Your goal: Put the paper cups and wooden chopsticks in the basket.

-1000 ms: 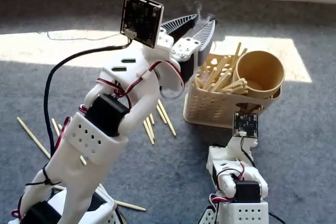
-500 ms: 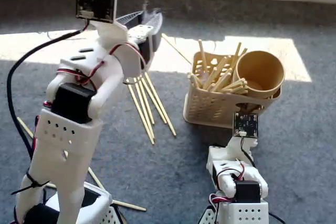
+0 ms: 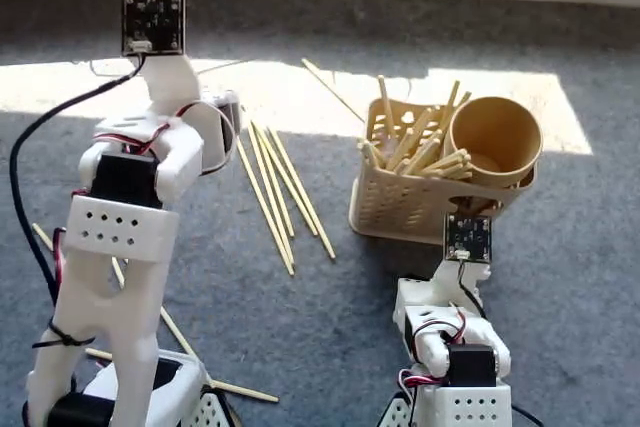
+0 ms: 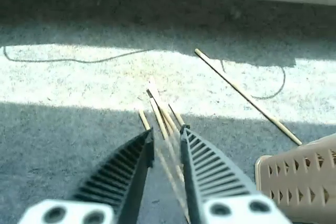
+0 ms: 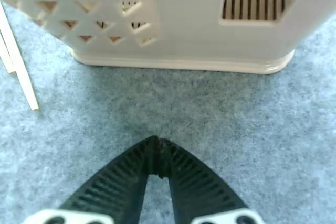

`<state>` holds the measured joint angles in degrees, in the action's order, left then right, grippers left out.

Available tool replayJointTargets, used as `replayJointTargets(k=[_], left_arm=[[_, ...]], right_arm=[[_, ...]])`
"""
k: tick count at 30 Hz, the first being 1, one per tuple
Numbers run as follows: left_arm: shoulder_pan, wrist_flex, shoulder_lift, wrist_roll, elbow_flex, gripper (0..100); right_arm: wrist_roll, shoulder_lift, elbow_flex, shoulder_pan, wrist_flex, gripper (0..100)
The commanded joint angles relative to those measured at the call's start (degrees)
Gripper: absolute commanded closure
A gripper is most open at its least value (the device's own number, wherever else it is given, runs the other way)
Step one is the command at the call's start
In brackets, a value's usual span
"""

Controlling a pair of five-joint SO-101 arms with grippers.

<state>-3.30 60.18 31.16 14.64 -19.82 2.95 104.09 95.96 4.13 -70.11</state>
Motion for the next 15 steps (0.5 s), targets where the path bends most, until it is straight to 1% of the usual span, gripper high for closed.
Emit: replayJointTargets(k=[1, 5, 9, 15], left_arm=[[0.6, -1.9, 1.4, -1.6, -2.8, 92], [0.6, -2.2, -2.3, -1.6, -3.6, 92], [0.6, -2.0, -12.8, -1.6, 0.2, 92], [1.5, 4.9, -28.1, -1.6, 12.1, 92]], right_arm=[[-0.5, 0.1, 5.8, 0.4, -0.4, 99.1], [-0.5, 0.1, 5.8, 0.4, -0.4, 99.1], [-0.5, 0.1, 5.8, 0.4, -0.4, 99.1], [-0.5, 0.1, 5.8, 0.4, -0.4, 99.1]])
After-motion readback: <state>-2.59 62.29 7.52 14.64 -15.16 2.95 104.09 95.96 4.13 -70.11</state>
